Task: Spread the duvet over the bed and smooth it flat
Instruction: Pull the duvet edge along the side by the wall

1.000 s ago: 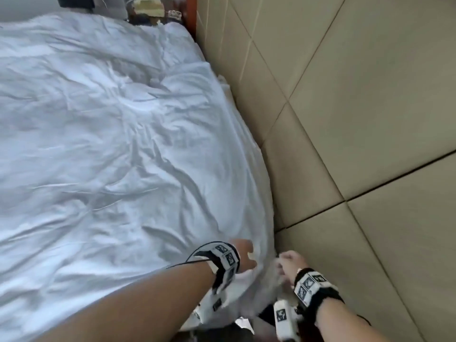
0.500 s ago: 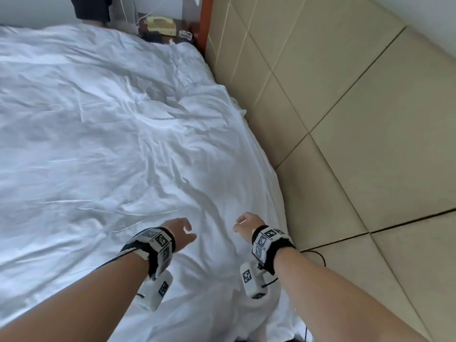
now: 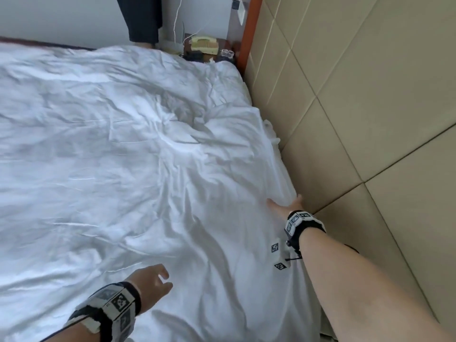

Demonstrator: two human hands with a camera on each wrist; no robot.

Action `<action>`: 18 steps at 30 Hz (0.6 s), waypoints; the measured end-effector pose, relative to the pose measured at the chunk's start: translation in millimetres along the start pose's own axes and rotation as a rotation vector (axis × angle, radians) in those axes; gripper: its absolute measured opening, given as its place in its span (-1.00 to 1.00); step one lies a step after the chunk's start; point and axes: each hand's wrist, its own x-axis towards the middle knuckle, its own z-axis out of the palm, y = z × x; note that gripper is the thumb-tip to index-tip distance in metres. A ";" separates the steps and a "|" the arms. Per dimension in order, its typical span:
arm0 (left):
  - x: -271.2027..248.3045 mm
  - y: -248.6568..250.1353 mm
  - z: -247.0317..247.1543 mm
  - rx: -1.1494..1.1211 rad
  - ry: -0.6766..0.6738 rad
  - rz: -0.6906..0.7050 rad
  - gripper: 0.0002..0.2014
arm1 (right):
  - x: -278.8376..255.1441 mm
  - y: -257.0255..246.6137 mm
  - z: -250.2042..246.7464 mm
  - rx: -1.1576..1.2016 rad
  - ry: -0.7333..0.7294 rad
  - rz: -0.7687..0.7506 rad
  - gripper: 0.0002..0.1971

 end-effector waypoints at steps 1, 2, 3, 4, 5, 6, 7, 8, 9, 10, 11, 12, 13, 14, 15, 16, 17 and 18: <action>2.1 -1.3 0.7 0.013 -0.007 -0.027 -0.90 | 3.0 -0.2 9.6 -0.018 -0.055 -0.006 -0.02; 4.6 -0.4 1.5 0.026 -0.022 -0.056 -0.89 | 4.0 2.2 18.4 -0.074 -0.101 -0.042 -0.20; 8.0 3.1 2.2 0.040 -0.040 -0.081 -0.86 | 1.3 5.4 20.6 -0.145 -0.105 -0.102 -0.41; 11.9 8.4 2.7 0.049 -0.050 -0.102 -0.80 | -2.1 10.1 16.2 -0.200 -0.078 -0.162 -0.58; 15.9 14.3 3.0 0.062 -0.054 -0.119 -0.75 | -4.3 16.1 5.5 -0.239 -0.025 -0.192 -0.68; 20.7 20.8 3.3 0.084 -0.058 -0.125 -0.71 | -4.3 23.6 -10.0 -0.270 0.030 -0.186 -0.71; 25.0 27.3 5.7 0.111 -0.070 -0.125 -0.68 | -3.6 31.8 -28.3 -0.334 0.068 -0.150 -0.72; 27.8 33.1 7.9 0.142 -0.084 -0.120 -0.64 | -3.9 38.1 -44.3 -0.415 0.081 -0.115 -0.74; 29.8 38.8 10.3 0.164 -0.090 -0.112 -0.61 | -3.8 41.2 -54.0 -0.500 0.068 -0.093 -0.77; 31.3 43.7 12.7 0.173 -0.089 -0.109 -0.58 | -3.4 38.6 -56.2 -0.549 0.056 -0.096 -0.78; 30.7 48.0 14.0 0.173 -0.082 -0.105 -0.57 | -5.4 31.5 -49.1 -0.549 0.062 -0.120 -0.70; 28.9 50.6 15.5 0.163 -0.075 -0.103 -0.57 | -11.3 23.0 -35.9 -0.544 0.090 -0.175 -0.56; 24.5 51.0 17.1 0.148 -0.063 -0.097 -0.58 | -22.3 12.9 -20.2 -0.564 0.124 -0.281 -0.42; 20.0 49.4 18.9 0.127 -0.055 -0.100 -0.59 | -36.2 4.4 -3.8 -0.589 0.146 -0.422 -0.34; 14.5 44.6 21.6 0.105 -0.053 -0.109 -0.61 | -51.5 -1.1 14.5 -0.593 0.138 -0.578 -0.32; 8.4 36.0 25.4 0.083 -0.059 -0.130 -0.62 | -70.6 -3.6 34.3 -0.597 0.076 -0.711 -0.36; 2.0 24.4 30.3 0.064 -0.064 -0.159 -0.63 | -89.5 -2.1 55.9 -0.601 -0.050 -0.798 -0.44; -4.4 9.4 36.7 0.049 -0.067 -0.194 -0.63 | -109.1 4.0 79.0 -0.613 -0.244 -0.835 -0.53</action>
